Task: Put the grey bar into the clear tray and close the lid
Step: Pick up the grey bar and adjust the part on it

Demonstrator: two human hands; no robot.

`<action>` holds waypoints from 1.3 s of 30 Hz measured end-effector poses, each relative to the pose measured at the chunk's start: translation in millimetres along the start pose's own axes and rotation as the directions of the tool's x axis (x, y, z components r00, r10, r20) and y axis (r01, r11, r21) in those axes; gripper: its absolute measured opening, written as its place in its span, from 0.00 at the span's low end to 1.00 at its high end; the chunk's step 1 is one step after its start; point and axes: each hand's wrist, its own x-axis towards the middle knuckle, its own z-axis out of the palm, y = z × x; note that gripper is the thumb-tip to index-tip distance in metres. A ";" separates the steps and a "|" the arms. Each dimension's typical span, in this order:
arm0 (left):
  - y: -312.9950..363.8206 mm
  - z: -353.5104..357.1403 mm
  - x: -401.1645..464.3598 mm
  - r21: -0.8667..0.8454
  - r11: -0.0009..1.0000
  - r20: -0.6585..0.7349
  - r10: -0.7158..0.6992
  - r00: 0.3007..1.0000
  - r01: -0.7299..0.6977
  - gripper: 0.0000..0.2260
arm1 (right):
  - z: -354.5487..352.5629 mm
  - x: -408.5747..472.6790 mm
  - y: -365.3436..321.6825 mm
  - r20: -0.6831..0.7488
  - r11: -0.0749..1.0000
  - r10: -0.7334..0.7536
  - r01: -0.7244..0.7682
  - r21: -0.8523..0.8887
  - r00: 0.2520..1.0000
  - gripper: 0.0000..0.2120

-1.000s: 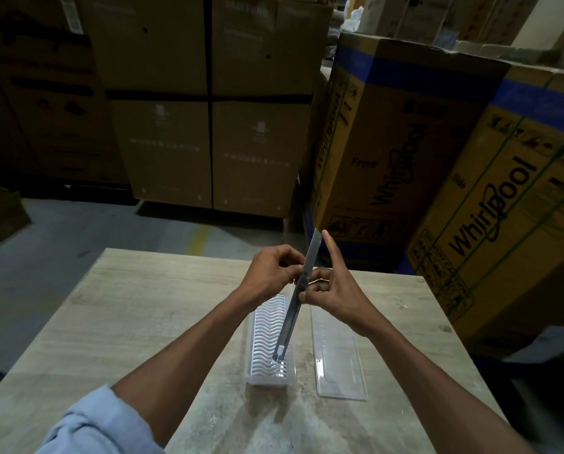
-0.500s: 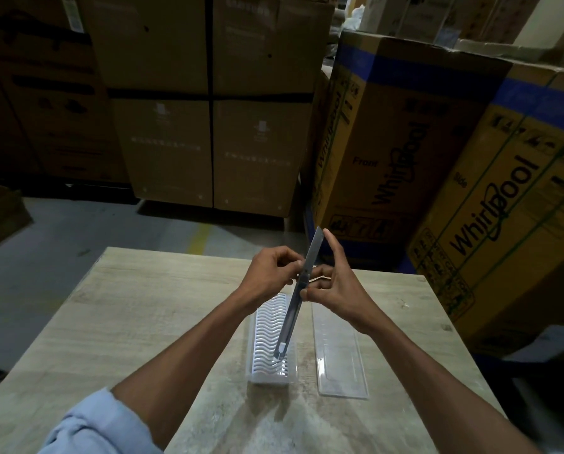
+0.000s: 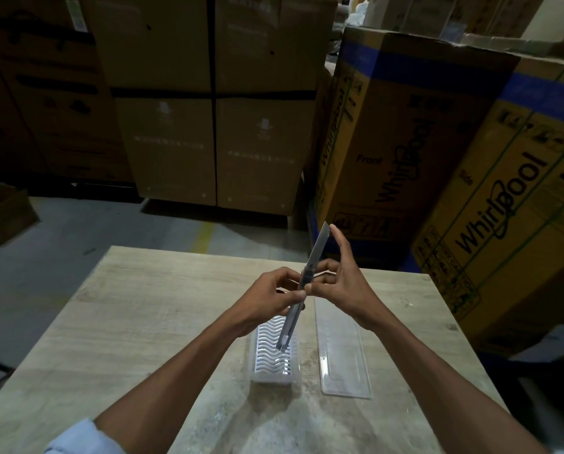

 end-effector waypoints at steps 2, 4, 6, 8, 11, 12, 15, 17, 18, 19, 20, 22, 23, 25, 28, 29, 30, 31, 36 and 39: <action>0.7 2.2 -0.5 -0.029 1.000 0.011 -0.002 1.000 0.002 0.09 | -1.6 0.4 1.0 -0.004 1.000 -0.005 0.005 0.002 1.000 0.59; 2.0 5.2 -0.6 -0.053 0.999 0.001 -0.006 1.000 0.006 0.09 | -3.2 0.8 1.9 -0.010 1.000 -0.004 0.004 -0.003 1.000 0.59; 4.3 10.1 0.1 -0.061 0.998 -0.032 -0.009 0.999 0.008 0.10 | -4.2 1.4 2.6 -0.023 1.000 0.001 -0.001 -0.007 1.000 0.61; 7.0 15.5 1.1 -0.065 0.998 -0.074 -0.004 0.997 -0.001 0.09 | -4.9 2.4 3.1 -0.036 1.000 0.003 -0.003 -0.011 0.999 0.61; 9.2 22.3 2.9 -0.075 0.997 -0.135 0.005 0.991 -0.015 0.09 | -6.8 3.6 2.6 -0.044 1.000 -0.004 0.004 -0.016 0.999 0.60; 9.8 24.0 3.8 -0.076 0.997 -0.153 0.002 0.988 -0.014 0.09 | -7.5 3.9 2.4 -0.041 1.000 -0.008 0.007 -0.017 0.999 0.60; 11.6 27.6 6.5 -0.079 0.997 -0.193 -0.003 0.981 -0.013 0.08 | -9.6 3.8 1.7 -0.030 1.000 -0.020 0.020 -0.015 0.999 0.59; 12.9 29.1 7.1 -0.079 0.997 -0.209 -0.001 0.978 -0.016 0.06 | -10.0 3.7 1.5 -0.029 1.000 -0.025 0.025 -0.019 0.999 0.59; 12.9 29.8 7.3 -0.080 0.997 -0.211 -0.002 0.977 -0.015 0.06 | -9.9 3.5 1.5 -0.028 0.999 -0.026 0.025 -0.023 0.999 0.59; 12.8 30.3 7.0 -0.077 0.997 -0.211 -0.004 0.977 -0.013 0.06 | -9.8 3.0 1.4 -0.026 0.999 -0.025 0.024 -0.028 0.999 0.59; 12.5 30.6 6.9 -0.073 0.997 -0.209 -0.004 0.978 -0.011 0.06 | -9.7 2.7 1.9 -0.024 0.999 -0.023 0.022 -0.033 0.999 0.59; 11.8 29.6 6.0 -0.068 0.998 -0.197 -0.003 0.980 -0.011 0.06 | -9.9 2.2 3.2 -0.022 0.999 -0.015 0.014 -0.037 1.000 0.60; 11.6 28.5 5.1 -0.069 0.998 -0.183 -0.001 0.983 -0.012 0.06 | -10.4 2.1 3.7 -0.023 0.999 -0.011 0.010 -0.037 1.000 0.60; 11.6 25.6 2.8 -0.080 0.997 -0.142 0.001 0.990 -0.012 0.08 | -11.5 2.1 4.4 -0.024 0.999 -0.002 0.001 -0.035 1.000 0.59; 9.6 20.9 0.3 -0.064 0.998 -0.076 -0.001 0.997 -0.004 0.13 | -12.6 2.8 5.0 -0.021 0.999 0.002 -0.003 -0.043 1.000 0.59; 8.5 19.7 -0.1 -0.056 0.998 -0.061 -0.004 0.998 0.000 0.15 | -12.4 2.8 4.8 -0.018 0.999 0.003 -0.003 -0.046 1.000 0.58; 7.5 18.7 -0.2 -0.053 0.999 -0.055 -0.008 0.998 0.005 0.16 | -12.1 3.0 4.6 -0.015 0.999 0.003 -0.004 -0.046 1.000 0.58; 6.9 17.9 -0.3 -0.052 0.999 -0.056 -0.010 0.998 0.007 0.17 | -11.7 3.1 4.6 -0.012 0.999 0.004 -0.004 -0.046 1.000 0.58; 7.8 18.0 0.7 -0.043 0.999 -0.095 -0.003 0.995 -0.001 0.17 | -9.2 4.8 3.7 -0.001 0.998 0.009 -0.009 -0.055 1.000 0.56; 8.1 17.5 1.6 -0.051 0.999 -0.103 0.000 0.995 -0.006 0.18 | -9.8 5.0 2.9 0.004 0.998 0.007 -0.007 -0.055 1.000 0.55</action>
